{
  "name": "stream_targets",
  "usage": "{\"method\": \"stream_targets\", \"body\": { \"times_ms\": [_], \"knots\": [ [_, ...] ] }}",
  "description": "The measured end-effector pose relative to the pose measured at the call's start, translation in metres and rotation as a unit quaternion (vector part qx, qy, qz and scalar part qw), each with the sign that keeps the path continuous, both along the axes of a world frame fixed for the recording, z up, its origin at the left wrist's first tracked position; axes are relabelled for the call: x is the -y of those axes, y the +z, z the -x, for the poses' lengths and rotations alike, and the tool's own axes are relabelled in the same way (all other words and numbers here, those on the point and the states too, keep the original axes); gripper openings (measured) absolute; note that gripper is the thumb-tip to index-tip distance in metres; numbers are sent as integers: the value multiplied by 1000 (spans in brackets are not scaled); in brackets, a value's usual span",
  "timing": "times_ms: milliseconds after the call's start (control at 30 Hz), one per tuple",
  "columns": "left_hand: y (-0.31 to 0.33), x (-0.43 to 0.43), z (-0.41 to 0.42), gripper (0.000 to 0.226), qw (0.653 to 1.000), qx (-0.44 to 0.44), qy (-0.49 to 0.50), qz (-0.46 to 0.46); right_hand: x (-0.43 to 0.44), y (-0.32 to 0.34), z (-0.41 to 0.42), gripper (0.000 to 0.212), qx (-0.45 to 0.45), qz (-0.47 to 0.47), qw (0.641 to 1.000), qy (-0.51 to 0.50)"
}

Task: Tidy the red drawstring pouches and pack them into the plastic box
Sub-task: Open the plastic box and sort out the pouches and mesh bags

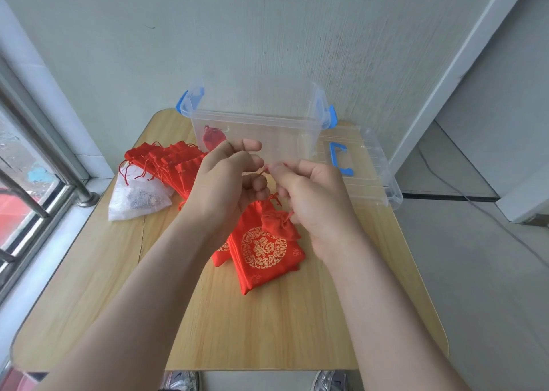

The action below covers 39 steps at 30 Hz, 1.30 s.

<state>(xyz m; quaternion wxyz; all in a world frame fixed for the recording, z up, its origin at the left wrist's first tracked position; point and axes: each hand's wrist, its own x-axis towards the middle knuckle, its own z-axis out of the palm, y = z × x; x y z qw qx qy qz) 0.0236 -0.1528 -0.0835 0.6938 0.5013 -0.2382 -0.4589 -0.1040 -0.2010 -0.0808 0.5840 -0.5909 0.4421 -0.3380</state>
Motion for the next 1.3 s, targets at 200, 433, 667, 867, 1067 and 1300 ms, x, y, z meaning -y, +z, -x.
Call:
{"method": "stream_targets", "body": {
  "times_ms": [200,433,667,867,1067,1300],
  "knots": [
    [-3,-1,2,16,993,86,-73,-47,1,3,-2,20,73,46,994,-65],
    [-4,-2,2,16,988,128,-71,-58,7,-6,0,28,68,80,989,-102],
    [-7,2,-1,17,986,128,-26,-107,15,-6,8,27,97,82,983,-130],
    [-4,-4,1,18,972,189,-80,-116,15,5,12,24,142,101,983,-49],
    [5,-14,5,17,938,265,-208,-87,14,12,21,25,117,68,990,30],
    [6,-15,4,23,937,240,-244,-70,14,10,22,24,75,25,994,70]
  ]
}}
